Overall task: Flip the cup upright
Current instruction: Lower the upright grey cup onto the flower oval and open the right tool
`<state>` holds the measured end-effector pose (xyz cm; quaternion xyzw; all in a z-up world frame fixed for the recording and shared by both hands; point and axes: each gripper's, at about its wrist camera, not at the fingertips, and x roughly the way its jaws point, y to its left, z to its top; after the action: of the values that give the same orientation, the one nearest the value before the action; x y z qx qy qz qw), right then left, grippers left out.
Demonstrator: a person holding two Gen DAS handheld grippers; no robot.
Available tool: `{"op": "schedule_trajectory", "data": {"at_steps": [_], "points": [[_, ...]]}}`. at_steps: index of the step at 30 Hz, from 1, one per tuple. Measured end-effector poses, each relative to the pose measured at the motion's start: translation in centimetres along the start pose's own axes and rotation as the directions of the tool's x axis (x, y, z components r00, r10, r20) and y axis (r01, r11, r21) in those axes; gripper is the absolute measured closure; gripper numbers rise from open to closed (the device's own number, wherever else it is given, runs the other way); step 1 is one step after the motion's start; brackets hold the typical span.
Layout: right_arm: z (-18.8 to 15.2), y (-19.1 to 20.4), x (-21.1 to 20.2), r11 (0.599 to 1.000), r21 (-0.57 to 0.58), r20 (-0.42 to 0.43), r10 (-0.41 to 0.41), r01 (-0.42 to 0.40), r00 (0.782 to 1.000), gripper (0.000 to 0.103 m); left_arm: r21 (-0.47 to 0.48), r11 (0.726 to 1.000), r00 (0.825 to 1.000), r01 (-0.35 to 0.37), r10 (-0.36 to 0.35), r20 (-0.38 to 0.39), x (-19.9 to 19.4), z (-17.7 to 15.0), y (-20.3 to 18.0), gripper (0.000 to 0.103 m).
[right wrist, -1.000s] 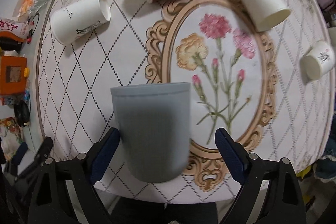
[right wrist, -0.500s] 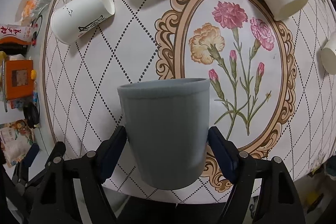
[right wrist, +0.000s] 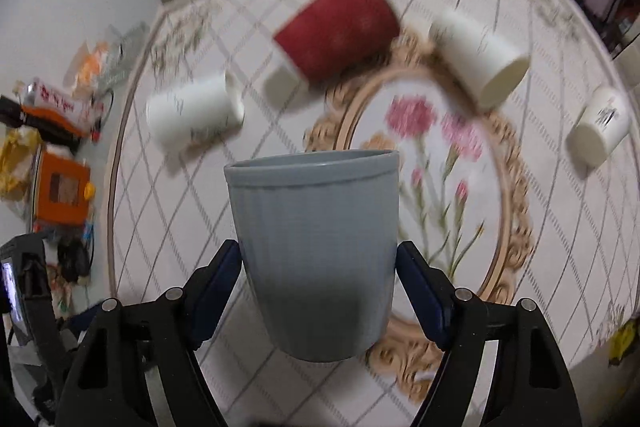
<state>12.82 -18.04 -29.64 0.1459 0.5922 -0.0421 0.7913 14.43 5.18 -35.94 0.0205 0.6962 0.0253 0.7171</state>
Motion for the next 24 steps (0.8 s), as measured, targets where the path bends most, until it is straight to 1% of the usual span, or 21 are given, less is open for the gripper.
{"op": "schedule_trajectory", "data": {"at_steps": [3,5,8,11,12,14,15,16,19,21,24], "points": [[1.0,-0.6,-0.5,1.000,0.018,0.122,-0.027,0.025,0.992,0.022,0.010,1.000,1.000,0.009,-0.009,0.003,0.5,1.1,-0.8,0.005],[1.7,-0.7,-0.3,0.999,0.030,0.204,-0.045,0.040,0.978,0.022,0.024,1.000,1.000,0.005,-0.006,0.014,0.8,1.7,-1.4,0.005],[2.4,-0.7,0.4,0.997,0.043,0.281,-0.071,0.062,0.957,0.022,0.048,0.999,0.999,-0.003,0.002,0.033,1.3,2.5,-2.3,0.005],[2.6,-1.0,1.5,0.995,0.052,0.353,-0.102,0.089,0.930,0.022,0.074,0.997,0.999,-0.018,0.015,0.049,1.7,2.8,-3.2,0.005],[2.3,-1.1,1.9,0.994,0.051,0.365,-0.112,0.100,0.924,0.022,0.085,0.996,0.999,-0.022,0.018,0.051,1.9,2.7,-3.5,0.005],[1.7,-1.2,2.8,0.993,0.048,0.374,-0.122,0.112,0.919,0.022,0.104,0.994,0.998,-0.029,0.024,0.054,2.1,2.3,-3.8,0.005],[1.2,-1.2,2.7,0.993,0.038,0.403,-0.119,0.113,0.907,0.022,0.114,0.993,0.998,-0.033,0.027,0.056,2.1,2.0,-3.9,0.005],[0.6,-1.0,2.7,0.991,0.021,0.410,-0.127,0.130,0.903,0.022,0.120,0.992,0.998,-0.035,0.028,0.057,2.1,1.7,-4.0,0.005],[-0.7,-0.8,2.7,0.991,0.000,0.413,-0.125,0.137,0.902,0.022,0.143,0.989,0.997,-0.043,0.034,0.062,2.0,0.4,-4.1,0.005],[-1.6,-0.7,2.6,0.990,-0.008,0.397,-0.124,0.139,0.910,0.022,0.151,0.988,0.997,-0.045,0.035,0.065,1.9,-0.6,-4.1,0.005],[-2.7,-0.8,2.8,0.990,-0.004,0.339,-0.131,0.141,0.932,0.022,0.159,0.986,0.997,-0.042,0.030,0.077,1.5,-1.7,-4.0,0.005]]}}
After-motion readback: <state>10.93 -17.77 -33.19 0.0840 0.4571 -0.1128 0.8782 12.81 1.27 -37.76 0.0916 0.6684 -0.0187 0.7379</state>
